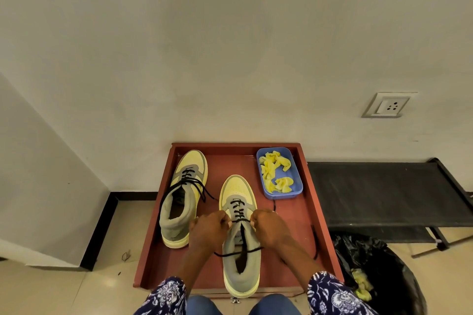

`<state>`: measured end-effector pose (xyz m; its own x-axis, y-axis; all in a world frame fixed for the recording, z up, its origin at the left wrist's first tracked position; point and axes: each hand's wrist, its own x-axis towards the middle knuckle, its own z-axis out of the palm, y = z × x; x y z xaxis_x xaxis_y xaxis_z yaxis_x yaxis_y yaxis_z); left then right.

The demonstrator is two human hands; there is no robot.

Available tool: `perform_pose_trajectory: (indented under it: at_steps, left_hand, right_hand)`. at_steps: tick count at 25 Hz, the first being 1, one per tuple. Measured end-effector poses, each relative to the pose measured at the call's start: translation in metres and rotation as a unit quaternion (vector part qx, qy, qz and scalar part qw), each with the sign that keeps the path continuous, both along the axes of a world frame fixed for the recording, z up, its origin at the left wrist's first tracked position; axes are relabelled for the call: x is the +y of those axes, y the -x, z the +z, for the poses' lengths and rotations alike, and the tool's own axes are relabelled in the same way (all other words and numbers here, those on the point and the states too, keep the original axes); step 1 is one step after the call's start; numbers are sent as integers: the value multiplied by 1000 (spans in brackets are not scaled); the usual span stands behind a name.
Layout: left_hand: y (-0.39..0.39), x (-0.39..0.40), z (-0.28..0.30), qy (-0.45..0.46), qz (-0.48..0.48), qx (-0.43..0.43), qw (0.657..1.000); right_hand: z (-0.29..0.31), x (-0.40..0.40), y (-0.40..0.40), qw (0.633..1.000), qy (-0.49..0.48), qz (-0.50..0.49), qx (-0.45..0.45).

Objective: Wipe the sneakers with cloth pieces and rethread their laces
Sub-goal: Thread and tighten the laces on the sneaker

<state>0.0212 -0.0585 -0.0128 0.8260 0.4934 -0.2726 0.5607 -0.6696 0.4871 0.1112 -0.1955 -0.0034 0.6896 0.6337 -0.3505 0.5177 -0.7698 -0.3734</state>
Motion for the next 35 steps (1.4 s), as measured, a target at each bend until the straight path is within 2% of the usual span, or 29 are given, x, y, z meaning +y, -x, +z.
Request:
perform_pose_trajectory:
  at_steps: [3,7,10,13,15,16,17,24,28,31,35]
  left_hand:
    - [4,0,1,83,-15,-58,995]
    - [6,-5,4,220,41,-135,965]
    - [4,-12,9,347,101,-206,909]
    - [-2,-21,16,435,151,-271,845]
    - [-6,-24,20,506,179,-292,792]
    - [-7,-25,22,526,186,-294,776]
    - [-9,-25,24,530,188,-293,773]
    - [-10,-26,13,478,191,-244,822]
    - [-15,-25,6,489,207,-231,816]
    - [-16,-23,1,450,221,-237,832]
    - [-17,-23,-2,469,264,-230,811]
  right_hand:
    - [4,-3,-3,999,-20,-4,45]
    - [10,-8,0,982,-99,-76,142]
    - [4,-8,7,945,-195,-151,216]
    - [4,-7,15,886,-294,-218,284]
    - [8,-6,18,851,-342,-235,322]
    - [10,-6,19,845,-354,-229,329]
    - [10,-6,20,841,-363,-220,334]
    - [2,6,24,835,-380,-227,327]
    - [-4,10,24,845,-387,-218,297]
    - [-8,14,22,860,-392,-191,265]
    - [-12,13,22,871,-394,-178,232]
